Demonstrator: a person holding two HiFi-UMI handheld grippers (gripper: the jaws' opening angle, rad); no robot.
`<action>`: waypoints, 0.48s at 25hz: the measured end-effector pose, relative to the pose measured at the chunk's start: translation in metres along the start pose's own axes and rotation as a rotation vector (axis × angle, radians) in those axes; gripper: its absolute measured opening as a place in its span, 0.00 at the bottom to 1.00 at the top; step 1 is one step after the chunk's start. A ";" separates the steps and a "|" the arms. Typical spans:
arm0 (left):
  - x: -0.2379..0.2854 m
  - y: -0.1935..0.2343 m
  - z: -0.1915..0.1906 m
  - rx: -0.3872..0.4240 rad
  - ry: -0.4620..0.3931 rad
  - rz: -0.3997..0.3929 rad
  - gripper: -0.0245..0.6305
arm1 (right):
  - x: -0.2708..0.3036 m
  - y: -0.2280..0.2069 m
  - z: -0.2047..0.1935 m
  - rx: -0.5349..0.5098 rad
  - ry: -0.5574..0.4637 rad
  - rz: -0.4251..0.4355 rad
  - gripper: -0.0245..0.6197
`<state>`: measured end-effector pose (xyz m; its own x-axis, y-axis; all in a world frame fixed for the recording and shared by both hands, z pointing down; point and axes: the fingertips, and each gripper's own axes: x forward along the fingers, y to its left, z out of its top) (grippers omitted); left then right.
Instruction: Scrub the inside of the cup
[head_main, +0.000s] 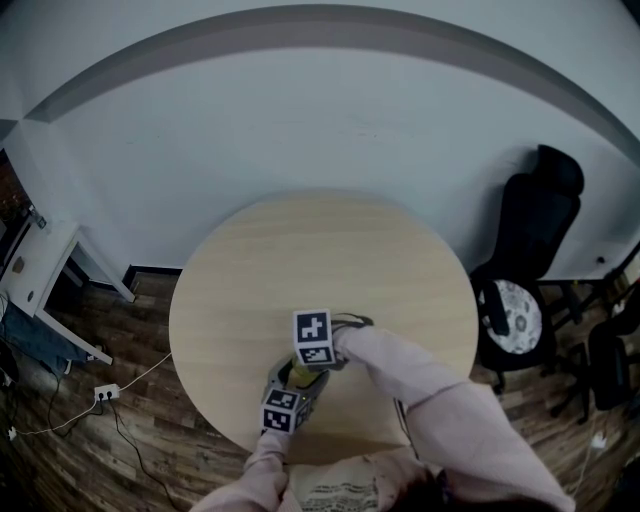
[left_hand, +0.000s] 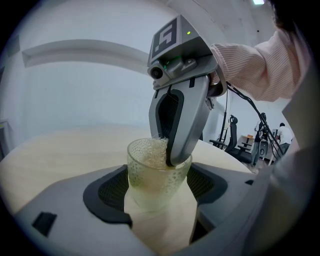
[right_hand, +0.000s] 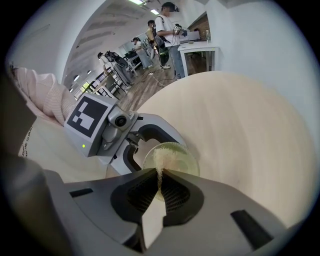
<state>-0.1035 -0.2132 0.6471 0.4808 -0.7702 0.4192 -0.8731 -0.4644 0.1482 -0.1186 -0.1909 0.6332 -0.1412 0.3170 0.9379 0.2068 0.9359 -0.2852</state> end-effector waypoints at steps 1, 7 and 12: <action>0.000 0.000 -0.001 0.001 0.003 0.001 0.60 | 0.000 0.001 0.000 0.018 -0.007 0.012 0.08; 0.000 0.000 0.001 0.014 0.004 0.006 0.60 | 0.001 0.005 0.003 0.101 -0.042 0.066 0.08; -0.001 0.000 0.000 0.015 0.005 0.009 0.60 | 0.001 0.008 0.007 0.173 -0.071 0.106 0.08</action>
<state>-0.1042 -0.2127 0.6463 0.4723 -0.7724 0.4246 -0.8762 -0.4640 0.1305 -0.1239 -0.1816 0.6305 -0.1964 0.4197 0.8861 0.0556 0.9071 -0.4173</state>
